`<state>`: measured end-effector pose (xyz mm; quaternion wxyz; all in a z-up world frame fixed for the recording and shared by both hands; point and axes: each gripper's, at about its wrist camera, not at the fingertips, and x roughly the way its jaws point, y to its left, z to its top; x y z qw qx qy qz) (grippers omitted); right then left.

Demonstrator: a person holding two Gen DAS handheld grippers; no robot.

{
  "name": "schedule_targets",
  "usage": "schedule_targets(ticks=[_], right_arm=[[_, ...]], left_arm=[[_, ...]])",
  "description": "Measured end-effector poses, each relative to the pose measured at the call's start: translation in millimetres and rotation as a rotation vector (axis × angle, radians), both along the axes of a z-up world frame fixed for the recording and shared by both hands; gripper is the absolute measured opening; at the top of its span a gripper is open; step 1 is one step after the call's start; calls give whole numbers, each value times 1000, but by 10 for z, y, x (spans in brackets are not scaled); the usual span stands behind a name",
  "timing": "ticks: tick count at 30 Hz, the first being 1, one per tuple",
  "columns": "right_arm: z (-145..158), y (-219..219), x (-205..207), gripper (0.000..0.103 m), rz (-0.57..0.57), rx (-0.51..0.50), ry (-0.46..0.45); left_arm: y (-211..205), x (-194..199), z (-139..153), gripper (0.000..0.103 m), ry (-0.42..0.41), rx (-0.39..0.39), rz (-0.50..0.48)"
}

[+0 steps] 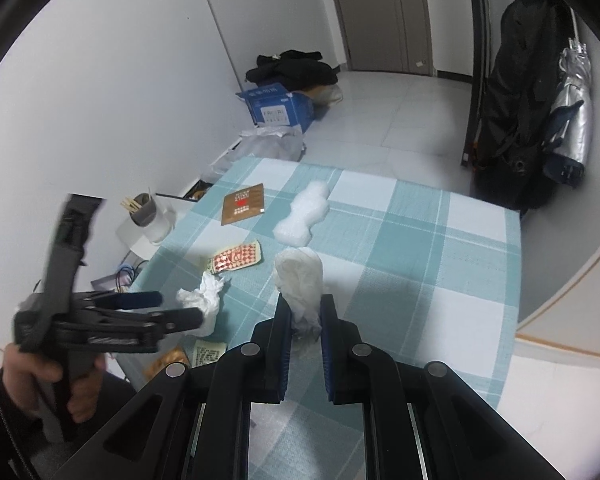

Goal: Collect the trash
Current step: 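Grasp another white tissue with the left tool while the right tool holds its tissue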

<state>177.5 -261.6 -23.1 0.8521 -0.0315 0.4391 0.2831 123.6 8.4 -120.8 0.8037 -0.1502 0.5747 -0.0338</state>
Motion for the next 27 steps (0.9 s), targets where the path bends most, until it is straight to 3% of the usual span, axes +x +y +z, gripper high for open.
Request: schedule_targets(ticks=[1,5,9,12,19,27], right_arm=[[15,-33,2,12,-6,7,-2],[54,-145,27,12,-22,25,-2],[102,-243,46,12,-36,36,-16],[116,-298,59,12,-48,55,-6],[151,-359,42,12,-60,86,-1],[134,-380,9,12,-79,72,1]], left_arm=[[18,24,-35,71,22,-14,18],[-37,44,2,56,26,19,20],[-187,67,13,21,34,102,-16],[-288,53,36,10,32,147,-39],[-394,-5,114,6,9,214,-77],[-353,-117,346,5,-71,203,-79]])
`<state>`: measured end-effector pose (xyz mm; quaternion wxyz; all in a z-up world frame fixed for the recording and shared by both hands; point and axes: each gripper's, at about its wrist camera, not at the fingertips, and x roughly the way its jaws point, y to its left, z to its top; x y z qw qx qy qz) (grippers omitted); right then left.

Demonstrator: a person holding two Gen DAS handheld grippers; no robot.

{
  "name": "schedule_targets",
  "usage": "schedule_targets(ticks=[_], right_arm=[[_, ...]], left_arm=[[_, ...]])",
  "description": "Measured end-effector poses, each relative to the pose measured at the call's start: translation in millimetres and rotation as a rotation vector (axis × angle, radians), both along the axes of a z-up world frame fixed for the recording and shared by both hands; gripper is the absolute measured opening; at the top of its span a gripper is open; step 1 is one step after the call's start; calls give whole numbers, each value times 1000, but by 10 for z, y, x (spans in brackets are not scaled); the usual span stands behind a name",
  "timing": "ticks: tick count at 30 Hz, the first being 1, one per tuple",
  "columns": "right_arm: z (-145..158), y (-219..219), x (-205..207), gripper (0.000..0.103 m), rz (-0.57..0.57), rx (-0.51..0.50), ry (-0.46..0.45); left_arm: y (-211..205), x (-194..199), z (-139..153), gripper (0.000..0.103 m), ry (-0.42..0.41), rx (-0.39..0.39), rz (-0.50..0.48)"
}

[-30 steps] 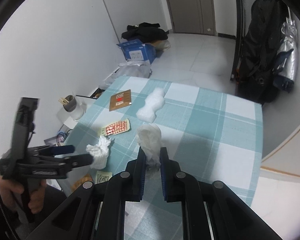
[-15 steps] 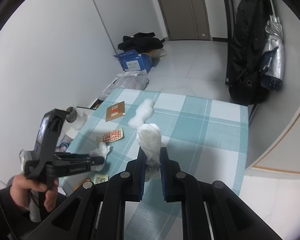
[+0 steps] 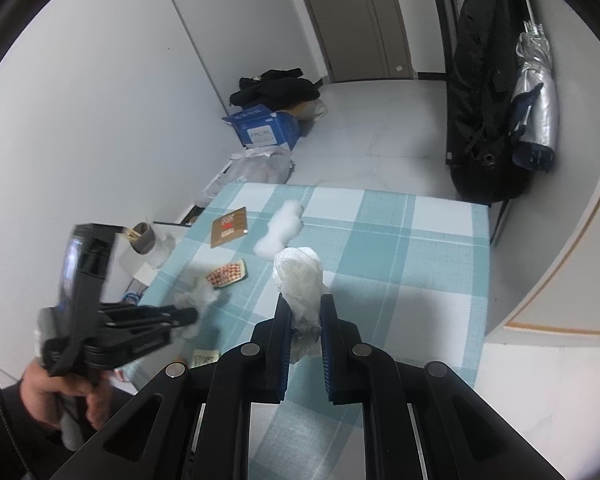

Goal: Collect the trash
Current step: 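Grasp another white tissue with the left tool while the right tool holds its tissue, then carry both tissues over the white trash bin with both tools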

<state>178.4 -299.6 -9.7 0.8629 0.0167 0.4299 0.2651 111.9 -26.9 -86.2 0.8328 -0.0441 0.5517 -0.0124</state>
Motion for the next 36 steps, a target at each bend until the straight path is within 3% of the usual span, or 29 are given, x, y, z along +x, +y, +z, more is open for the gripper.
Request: schedule_targets(ticks=[7,13,18,28,36], right_arm=[[-13,54,-63,12,-18,-15,10],[191,17,-199,12,-64,45,7],[494,-75,-363,12,-90,65,10],[1290,-573,-762,12,-185,100,-115],[1561,-1159,-1102,12,-311,66,-190]], left_arm=[[55,-143,342,5,-93,-56,-18],[48,-175,699,5,-190,-103,-66],[-24,-274,1008,5,-275,-137,-125],[-346,-488,1610,5,-397,-259,-272],[-869,-634,1883,5,-439,-367,-413]])
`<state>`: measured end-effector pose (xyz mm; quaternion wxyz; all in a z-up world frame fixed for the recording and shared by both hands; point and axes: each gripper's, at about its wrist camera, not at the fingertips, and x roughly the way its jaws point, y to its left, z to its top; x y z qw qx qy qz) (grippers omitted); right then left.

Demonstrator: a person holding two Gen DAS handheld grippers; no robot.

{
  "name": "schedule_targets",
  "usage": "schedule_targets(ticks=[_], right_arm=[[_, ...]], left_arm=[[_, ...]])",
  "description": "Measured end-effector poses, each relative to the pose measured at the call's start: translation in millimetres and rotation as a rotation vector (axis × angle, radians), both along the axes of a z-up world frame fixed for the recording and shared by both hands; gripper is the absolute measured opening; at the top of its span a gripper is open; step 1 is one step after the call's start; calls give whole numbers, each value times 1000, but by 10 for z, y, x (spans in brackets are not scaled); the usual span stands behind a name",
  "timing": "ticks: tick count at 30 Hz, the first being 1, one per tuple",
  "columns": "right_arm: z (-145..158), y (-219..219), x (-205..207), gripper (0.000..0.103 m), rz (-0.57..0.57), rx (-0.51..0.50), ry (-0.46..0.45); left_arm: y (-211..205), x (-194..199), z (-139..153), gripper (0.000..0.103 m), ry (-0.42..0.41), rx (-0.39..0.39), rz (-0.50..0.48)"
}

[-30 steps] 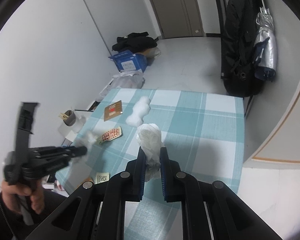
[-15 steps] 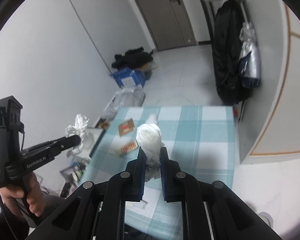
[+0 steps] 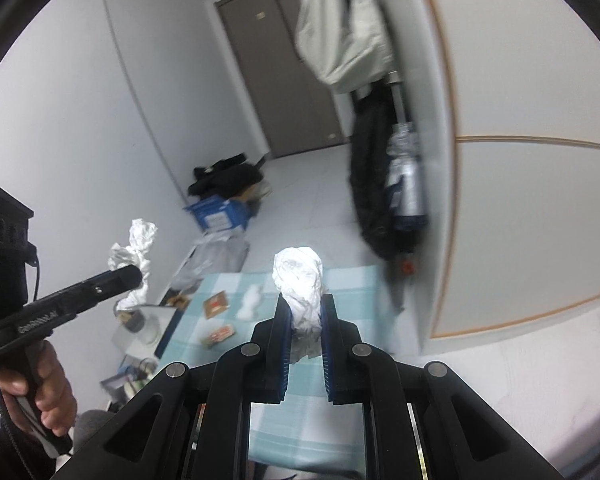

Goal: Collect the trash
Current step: 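Carry both tissues over the white trash bin with both tools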

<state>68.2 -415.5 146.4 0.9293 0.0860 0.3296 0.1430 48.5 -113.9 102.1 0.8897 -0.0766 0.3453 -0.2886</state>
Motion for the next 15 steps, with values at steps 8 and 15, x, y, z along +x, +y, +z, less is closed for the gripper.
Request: schedule_targets(ticks=[8,15], right_arm=[[-176,-765,-327,12,-180,-8,1],[-706,-1451,-606,12,-358,11,69]], left_arm=[[-891,-56,-82,5,24,48,-203],[-1702,26,-573,5,146,165,-358]])
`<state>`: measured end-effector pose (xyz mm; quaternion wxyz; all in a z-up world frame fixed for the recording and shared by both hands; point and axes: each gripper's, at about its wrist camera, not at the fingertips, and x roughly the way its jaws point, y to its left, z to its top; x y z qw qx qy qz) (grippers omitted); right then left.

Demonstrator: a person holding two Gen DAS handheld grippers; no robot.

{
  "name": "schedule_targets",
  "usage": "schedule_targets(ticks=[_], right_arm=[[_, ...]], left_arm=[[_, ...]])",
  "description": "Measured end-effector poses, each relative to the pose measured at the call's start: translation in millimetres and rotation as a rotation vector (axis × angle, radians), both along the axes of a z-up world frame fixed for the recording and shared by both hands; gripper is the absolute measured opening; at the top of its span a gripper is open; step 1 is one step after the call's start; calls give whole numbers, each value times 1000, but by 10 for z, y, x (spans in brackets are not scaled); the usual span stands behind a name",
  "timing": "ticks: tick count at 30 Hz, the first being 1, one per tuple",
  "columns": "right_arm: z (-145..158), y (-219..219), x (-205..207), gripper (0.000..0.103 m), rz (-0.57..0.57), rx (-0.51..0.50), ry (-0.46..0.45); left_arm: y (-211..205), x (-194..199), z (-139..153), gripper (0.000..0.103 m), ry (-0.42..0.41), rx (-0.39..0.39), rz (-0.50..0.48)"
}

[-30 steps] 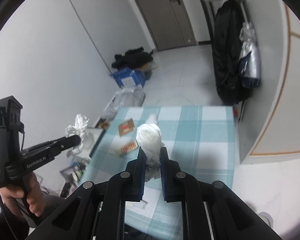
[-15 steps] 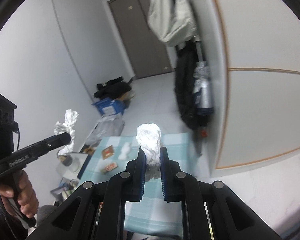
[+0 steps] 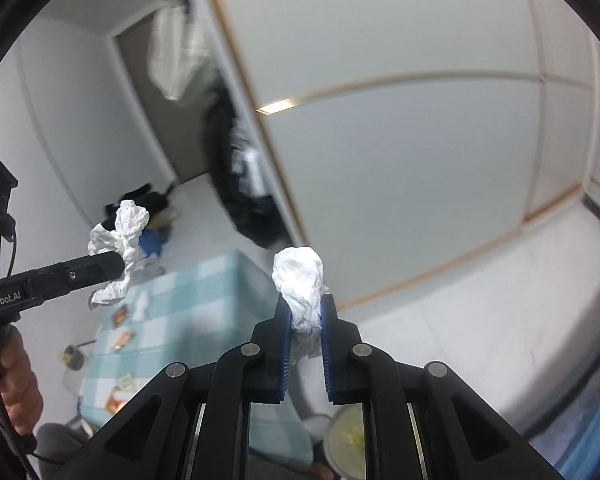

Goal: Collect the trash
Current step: 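Carry both tissues over the white trash bin with both tools, then open both tools to drop the tissues into the bin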

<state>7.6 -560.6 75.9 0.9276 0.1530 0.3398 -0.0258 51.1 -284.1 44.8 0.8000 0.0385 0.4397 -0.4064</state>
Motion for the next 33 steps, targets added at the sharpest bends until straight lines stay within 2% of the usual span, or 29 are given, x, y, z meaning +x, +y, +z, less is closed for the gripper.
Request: schedule_targets(ticks=[3,5,11,14,20,22,24,28,33], right_arm=[[-383,-220,-49,12,-64,24,65],[-692,-338,-15,12,-103,51,125],[-1430,-548,-45,12,-186,138,261],[-1731,-600,-11,12,-190,145,328],[-2179,-691,-19,13,-202,212,418],[-2304,-693,-4,13,-208,232,450],[-2453,-717,-24,13,-212,239,497],[-2676,-738,-51,13,-223,267,547],[-2930,-755,-60,15,-237,305,604]], left_arm=[[-348,-10,-321,5,46,113,-82],[-481,-40,-497,5,80,156,-124],[-791,122,-1053,5,203,285,-177],[-895,197,-1400,5,298,349,-196],[-1174,102,-2089,5,499,455,-316],[-1219,65,-2273,5,516,497,-344],[-1241,48,-2421,5,501,507,-367],[-1242,117,-2799,5,641,506,-387],[-1320,193,-2965,5,733,512,-392]])
